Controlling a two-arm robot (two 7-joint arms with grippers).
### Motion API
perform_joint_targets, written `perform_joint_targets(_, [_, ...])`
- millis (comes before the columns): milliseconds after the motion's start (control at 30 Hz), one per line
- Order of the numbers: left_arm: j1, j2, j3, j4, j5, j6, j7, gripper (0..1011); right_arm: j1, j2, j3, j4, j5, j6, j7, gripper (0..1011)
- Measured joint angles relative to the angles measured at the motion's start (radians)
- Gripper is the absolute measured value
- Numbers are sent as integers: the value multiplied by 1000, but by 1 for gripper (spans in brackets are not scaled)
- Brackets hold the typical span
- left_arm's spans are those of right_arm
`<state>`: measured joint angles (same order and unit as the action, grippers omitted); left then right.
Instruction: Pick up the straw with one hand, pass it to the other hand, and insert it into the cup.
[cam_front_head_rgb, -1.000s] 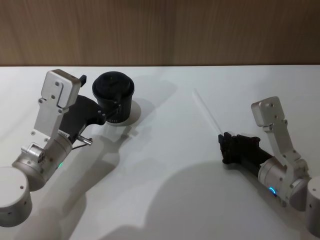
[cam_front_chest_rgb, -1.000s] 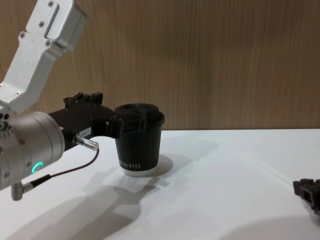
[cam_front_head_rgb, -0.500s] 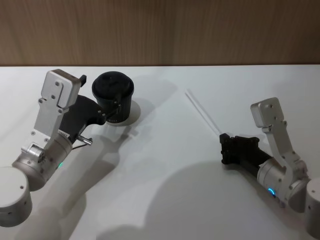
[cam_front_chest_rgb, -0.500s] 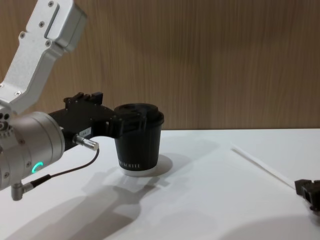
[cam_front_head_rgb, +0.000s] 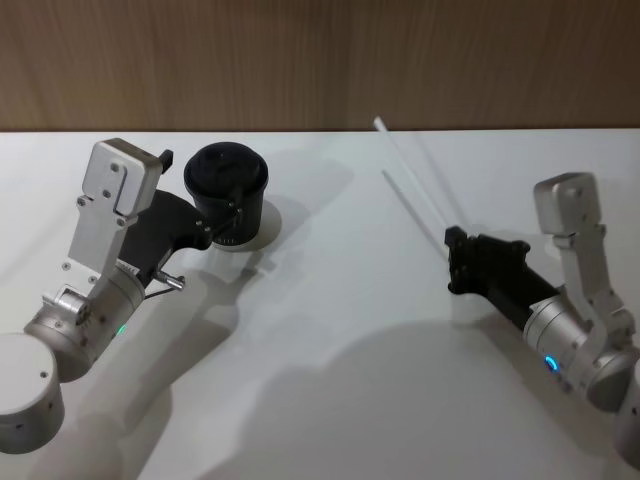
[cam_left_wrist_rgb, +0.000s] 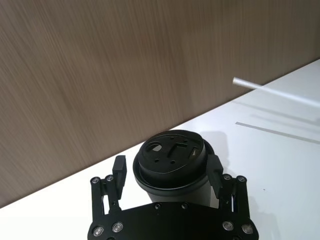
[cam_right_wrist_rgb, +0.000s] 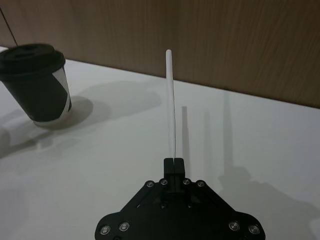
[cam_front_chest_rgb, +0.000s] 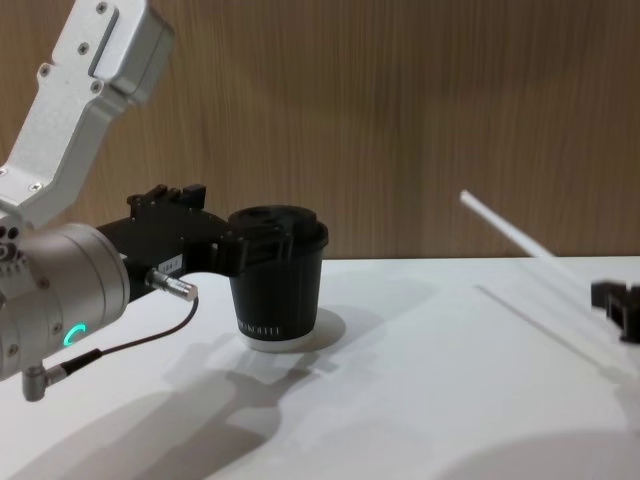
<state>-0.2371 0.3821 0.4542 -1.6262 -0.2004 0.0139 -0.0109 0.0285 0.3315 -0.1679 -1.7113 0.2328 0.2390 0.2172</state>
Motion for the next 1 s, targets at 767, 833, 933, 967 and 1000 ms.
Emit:
perform_joint_targets(767, [1, -14, -48, -47, -159, 6, -136, 1003, 49, -7, 46, -61, 150, -249, 163, 1])
perform_joint_targets(833, [0, -18, -56, -53, -192, 12, -161, 1003, 60, -6, 44, -61, 166, -270, 187, 1])
perform_joint_targets(933, [-3, -26, -67, -60, -236, 20, -194, 1003, 73, -5, 39, -61, 185, -295, 217, 1])
perform_joint_targets(967, [-5, -30, -72, -63, -257, 24, -209, 1003, 76, -5, 38, -61, 189, -301, 224, 1])
perform_joint_targets(1000, [-7, -33, -75, -64, -268, 26, -215, 1003, 79, -5, 35, -60, 193, -306, 229, 0])
